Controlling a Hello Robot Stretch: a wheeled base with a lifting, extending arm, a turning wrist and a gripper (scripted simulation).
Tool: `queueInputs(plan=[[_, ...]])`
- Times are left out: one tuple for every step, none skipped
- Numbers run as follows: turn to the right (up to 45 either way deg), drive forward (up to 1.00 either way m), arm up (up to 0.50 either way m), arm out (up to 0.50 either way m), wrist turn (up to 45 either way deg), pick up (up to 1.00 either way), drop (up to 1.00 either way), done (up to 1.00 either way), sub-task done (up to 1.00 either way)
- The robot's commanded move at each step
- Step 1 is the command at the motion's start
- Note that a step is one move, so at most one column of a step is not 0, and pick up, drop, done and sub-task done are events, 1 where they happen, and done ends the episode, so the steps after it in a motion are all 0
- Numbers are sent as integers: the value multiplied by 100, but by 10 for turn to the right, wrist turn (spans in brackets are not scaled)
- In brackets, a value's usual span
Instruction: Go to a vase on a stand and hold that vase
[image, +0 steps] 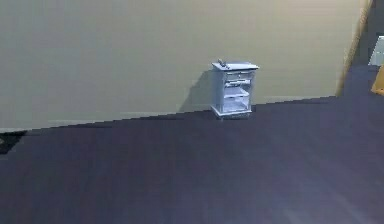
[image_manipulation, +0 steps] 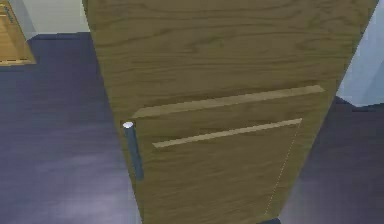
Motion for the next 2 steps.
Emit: queueInputs(plan=[[-90,0,0,0,0,0,0,0,0],[0,30,0,0,0,0,0,0,0]])
